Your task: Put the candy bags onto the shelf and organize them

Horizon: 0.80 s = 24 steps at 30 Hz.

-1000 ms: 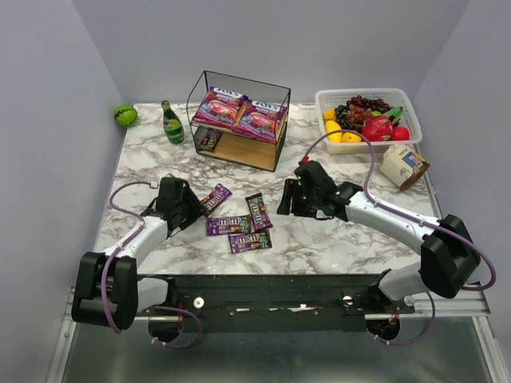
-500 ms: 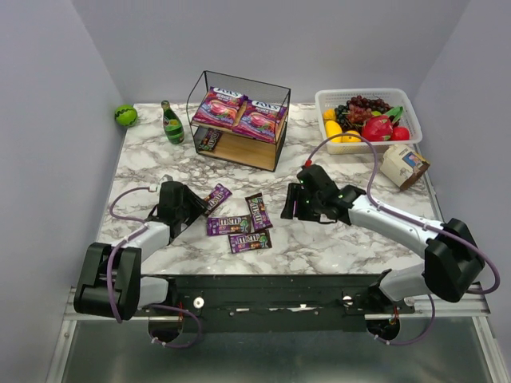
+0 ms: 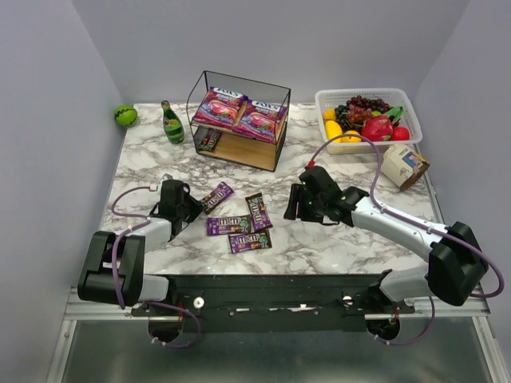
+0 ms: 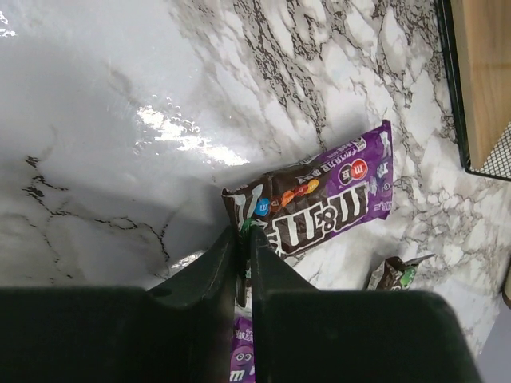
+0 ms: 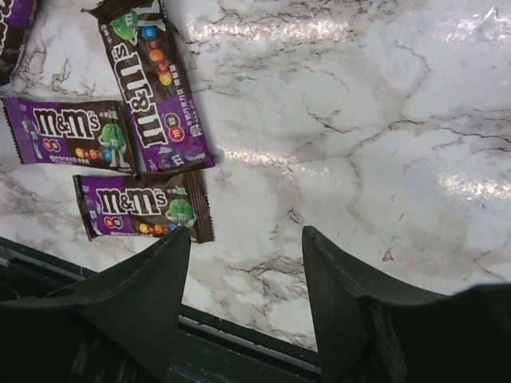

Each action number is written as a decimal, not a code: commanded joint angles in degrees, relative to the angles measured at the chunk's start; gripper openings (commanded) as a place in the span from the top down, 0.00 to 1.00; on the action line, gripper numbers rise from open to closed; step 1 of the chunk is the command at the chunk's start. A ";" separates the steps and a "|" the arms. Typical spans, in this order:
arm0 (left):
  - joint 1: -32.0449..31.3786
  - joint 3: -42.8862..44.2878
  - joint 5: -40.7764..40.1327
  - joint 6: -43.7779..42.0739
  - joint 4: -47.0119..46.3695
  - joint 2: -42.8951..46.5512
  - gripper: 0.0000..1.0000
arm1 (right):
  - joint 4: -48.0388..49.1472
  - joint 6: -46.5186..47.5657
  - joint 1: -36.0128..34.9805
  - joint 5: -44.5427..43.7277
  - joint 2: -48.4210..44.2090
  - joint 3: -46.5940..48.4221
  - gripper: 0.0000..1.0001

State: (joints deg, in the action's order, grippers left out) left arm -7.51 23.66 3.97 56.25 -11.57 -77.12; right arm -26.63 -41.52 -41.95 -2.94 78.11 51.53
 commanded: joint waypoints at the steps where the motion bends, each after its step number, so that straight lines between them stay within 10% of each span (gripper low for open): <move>1: 0.65 0.51 -0.36 -0.35 1.02 -0.40 0.90 | -1.32 -0.23 -0.32 -2.33 -1.29 -0.73 0.34; 14: 1.71 6.48 3.94 8.69 2.52 3.21 1.00 | -2.28 -0.58 -0.32 -3.83 -3.22 -0.99 0.34; 24: 1.88 10.97 7.72 19.24 -14.06 -5.66 1.00 | -4.12 -0.85 -0.32 -5.93 -6.12 -1.34 0.33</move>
State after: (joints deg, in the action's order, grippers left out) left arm -5.96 32.95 9.04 69.47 -15.31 -78.85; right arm -28.38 -41.60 -41.95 -5.76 74.48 51.11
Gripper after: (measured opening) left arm 0.014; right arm 0.668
